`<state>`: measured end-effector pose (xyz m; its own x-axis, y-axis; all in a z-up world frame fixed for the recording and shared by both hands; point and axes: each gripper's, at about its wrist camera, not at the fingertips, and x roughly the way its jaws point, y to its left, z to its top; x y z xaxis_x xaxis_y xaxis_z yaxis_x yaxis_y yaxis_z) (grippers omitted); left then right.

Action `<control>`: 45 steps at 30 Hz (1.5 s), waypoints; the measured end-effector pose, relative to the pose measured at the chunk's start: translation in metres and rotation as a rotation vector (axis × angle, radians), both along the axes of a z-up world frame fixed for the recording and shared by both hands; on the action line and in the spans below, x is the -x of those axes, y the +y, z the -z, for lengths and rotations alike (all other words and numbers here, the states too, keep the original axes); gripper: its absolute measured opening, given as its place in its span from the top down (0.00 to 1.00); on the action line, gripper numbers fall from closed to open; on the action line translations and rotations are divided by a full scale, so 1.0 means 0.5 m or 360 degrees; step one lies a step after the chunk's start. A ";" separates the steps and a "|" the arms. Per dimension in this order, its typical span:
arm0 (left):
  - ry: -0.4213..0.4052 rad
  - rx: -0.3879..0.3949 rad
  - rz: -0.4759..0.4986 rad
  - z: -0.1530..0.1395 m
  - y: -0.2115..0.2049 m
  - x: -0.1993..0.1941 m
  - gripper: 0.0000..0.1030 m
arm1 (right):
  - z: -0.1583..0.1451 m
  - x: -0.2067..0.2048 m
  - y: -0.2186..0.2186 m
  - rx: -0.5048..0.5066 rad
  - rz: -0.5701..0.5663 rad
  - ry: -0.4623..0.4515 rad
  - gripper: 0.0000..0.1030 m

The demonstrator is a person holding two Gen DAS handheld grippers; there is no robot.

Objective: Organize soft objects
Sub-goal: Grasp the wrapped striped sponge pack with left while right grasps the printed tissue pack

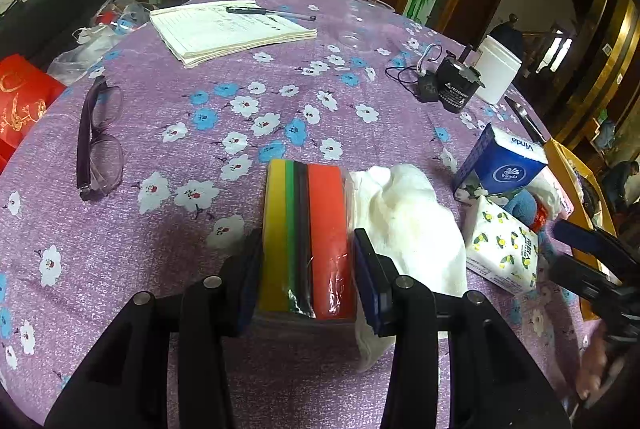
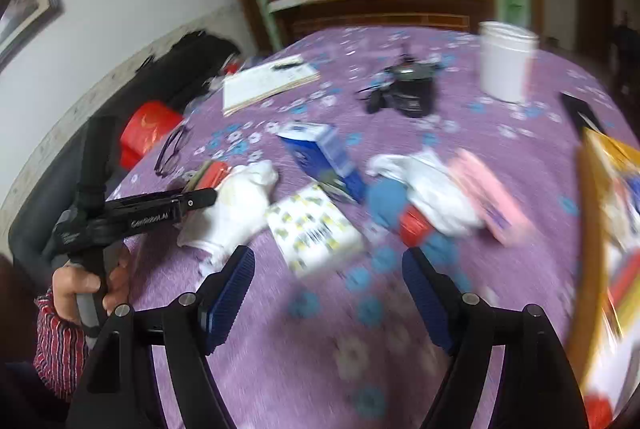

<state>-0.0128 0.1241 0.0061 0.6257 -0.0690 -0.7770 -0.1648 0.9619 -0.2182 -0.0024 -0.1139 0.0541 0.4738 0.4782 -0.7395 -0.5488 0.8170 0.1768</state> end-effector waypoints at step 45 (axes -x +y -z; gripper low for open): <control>-0.0120 0.0070 0.0478 -0.031 -0.107 0.018 0.52 | 0.044 0.017 -0.057 -0.0319 0.0197 0.0015 0.45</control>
<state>-0.0218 0.0705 0.0214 0.6278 -0.2923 -0.7214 0.1437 0.9544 -0.2617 -0.0108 -0.1422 0.0321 0.5313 0.5546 -0.6404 -0.4439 0.8261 0.3471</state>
